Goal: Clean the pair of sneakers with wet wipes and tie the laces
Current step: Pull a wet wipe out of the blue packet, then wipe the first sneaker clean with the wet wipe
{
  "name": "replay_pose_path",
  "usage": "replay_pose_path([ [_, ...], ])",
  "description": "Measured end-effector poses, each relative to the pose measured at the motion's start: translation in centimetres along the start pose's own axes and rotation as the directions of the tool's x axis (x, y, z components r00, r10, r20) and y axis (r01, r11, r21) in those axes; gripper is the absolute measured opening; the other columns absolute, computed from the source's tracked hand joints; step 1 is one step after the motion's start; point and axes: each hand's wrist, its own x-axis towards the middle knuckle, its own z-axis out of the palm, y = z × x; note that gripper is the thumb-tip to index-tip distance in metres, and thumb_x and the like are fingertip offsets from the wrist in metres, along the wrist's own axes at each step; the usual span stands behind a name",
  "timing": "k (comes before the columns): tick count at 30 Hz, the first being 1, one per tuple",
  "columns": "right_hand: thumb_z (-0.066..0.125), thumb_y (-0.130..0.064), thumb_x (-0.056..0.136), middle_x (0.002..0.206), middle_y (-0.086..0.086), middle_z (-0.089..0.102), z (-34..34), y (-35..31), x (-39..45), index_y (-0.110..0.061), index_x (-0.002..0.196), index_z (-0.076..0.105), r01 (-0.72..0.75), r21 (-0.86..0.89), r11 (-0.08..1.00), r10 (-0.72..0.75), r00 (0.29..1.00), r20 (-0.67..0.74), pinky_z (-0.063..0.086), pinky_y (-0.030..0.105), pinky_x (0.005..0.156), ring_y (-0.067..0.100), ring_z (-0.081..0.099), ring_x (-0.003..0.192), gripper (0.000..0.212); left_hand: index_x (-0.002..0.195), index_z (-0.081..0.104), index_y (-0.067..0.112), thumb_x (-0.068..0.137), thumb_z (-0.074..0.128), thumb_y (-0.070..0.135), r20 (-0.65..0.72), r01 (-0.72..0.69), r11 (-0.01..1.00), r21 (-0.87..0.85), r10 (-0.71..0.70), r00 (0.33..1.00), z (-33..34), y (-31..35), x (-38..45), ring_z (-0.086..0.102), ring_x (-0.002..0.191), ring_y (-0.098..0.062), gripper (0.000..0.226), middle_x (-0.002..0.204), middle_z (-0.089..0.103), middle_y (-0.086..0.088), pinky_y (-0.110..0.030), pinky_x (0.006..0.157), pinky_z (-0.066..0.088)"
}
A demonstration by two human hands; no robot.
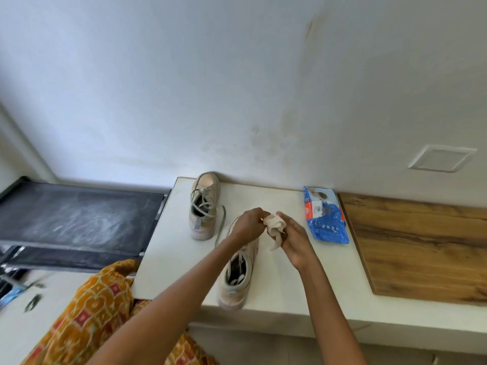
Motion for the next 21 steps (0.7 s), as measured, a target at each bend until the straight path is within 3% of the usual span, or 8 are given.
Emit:
replay_pose_path([
  [3, 0.050, 0.002, 0.091, 0.099, 0.010, 0.065, 1.4, 0.6, -2.2, -0.005, 0.121, 0.055, 0.012, -0.099, 0.995, -0.012, 1.000, 0.004, 0.051, 0.026, 0.071, 0.018, 0.062, 0.083, 0.031, 0.113, 0.067, 0.011, 0.086, 0.049, -0.001, 0.055, -0.068, 0.997, 0.030, 0.066, 0.996, -1.8, -1.2, -2.6, 0.059, 0.100, -0.021, 0.034, 0.110, 0.065, -0.006, -0.018, 0.078, 0.041],
  [6, 0.055, 0.008, 0.087, 0.103, 0.010, 0.064, 2.3, 2.0, -3.9, -0.007, 0.119, 0.058, 0.065, -0.134, 0.989, -0.076, 0.994, -0.076, 0.050, 0.023, 0.066, 0.016, 0.061, 0.081, 0.036, 0.112, 0.067, 0.014, 0.089, 0.049, 0.002, -0.124, -0.016, 0.997, -0.073, 0.007, 0.992, -3.0, -2.4, -5.7, 0.058, 0.096, -0.020, 0.031, 0.107, 0.062, -0.007, -0.028, 0.082, 0.047],
  [8, 0.055, 0.010, 0.085, 0.099, 0.006, 0.064, 2.7, 3.1, -4.8, -0.007, 0.113, 0.062, 0.124, -0.107, 0.986, -0.141, 0.976, -0.166, 0.051, 0.022, 0.067, 0.013, 0.060, 0.081, 0.033, 0.112, 0.062, 0.016, 0.091, 0.054, 0.015, -0.239, 0.069, 0.996, -0.053, -0.080, 0.968, -3.2, -3.8, -8.0, 0.057, 0.095, -0.017, 0.022, 0.108, 0.060, -0.003, -0.031, 0.078, 0.047],
  [12, 0.055, 0.014, 0.082, 0.101, 0.011, 0.063, 3.3, 5.0, -5.7, -0.006, 0.091, 0.065, 0.192, 0.005, 0.981, -0.179, 0.925, -0.336, 0.051, 0.026, 0.076, 0.022, 0.060, 0.090, 0.024, 0.118, 0.053, 0.017, 0.087, 0.061, 0.038, -0.154, 0.258, 0.966, 0.006, -0.254, 0.955, -2.2, -5.7, -11.7, 0.058, 0.098, -0.018, 0.038, 0.108, 0.058, -0.001, -0.032, 0.078, 0.048],
  [15, 0.059, 0.009, 0.081, 0.093, 0.008, 0.065, 3.8, 6.2, -6.4, -0.015, 0.077, 0.065, 0.180, -0.038, 0.983, -0.181, 0.910, -0.373, 0.050, 0.024, 0.068, 0.022, 0.060, 0.088, 0.025, 0.105, 0.063, 0.016, 0.084, 0.066, 0.035, -0.157, 0.312, 0.942, -0.124, -0.329, 0.931, -1.2, -5.8, -13.4, 0.061, 0.092, -0.019, 0.029, 0.102, 0.064, -0.002, -0.031, 0.076, 0.050],
  [18, 0.065, 0.003, 0.079, 0.094, 0.009, 0.068, 4.4, 7.7, -7.1, -0.018, 0.075, 0.065, 0.162, -0.151, 0.975, -0.210, 0.891, -0.403, 0.049, 0.024, 0.065, 0.022, 0.062, 0.088, 0.022, 0.084, 0.067, 0.012, 0.081, 0.066, 0.019, -0.306, 0.206, 0.964, -0.169, -0.250, 0.918, -1.0, -4.7, -14.2, 0.061, 0.082, -0.018, 0.008, 0.088, 0.066, -0.002, -0.027, 0.066, 0.046],
  [21, 0.065, 0.004, 0.080, 0.098, 0.011, 0.068, 4.7, 8.9, -7.4, -0.018, 0.080, 0.065, 0.152, -0.100, 0.983, -0.180, 0.882, -0.436, 0.055, 0.033, 0.077, 0.025, 0.063, 0.091, 0.021, 0.082, 0.069, 0.008, 0.085, 0.058, 0.013, -0.306, 0.127, 0.991, -0.031, -0.131, 0.943, -1.0, -3.8, -14.6, 0.059, 0.081, -0.021, 0.012, 0.087, 0.061, -0.004, -0.027, 0.063, 0.042],
])
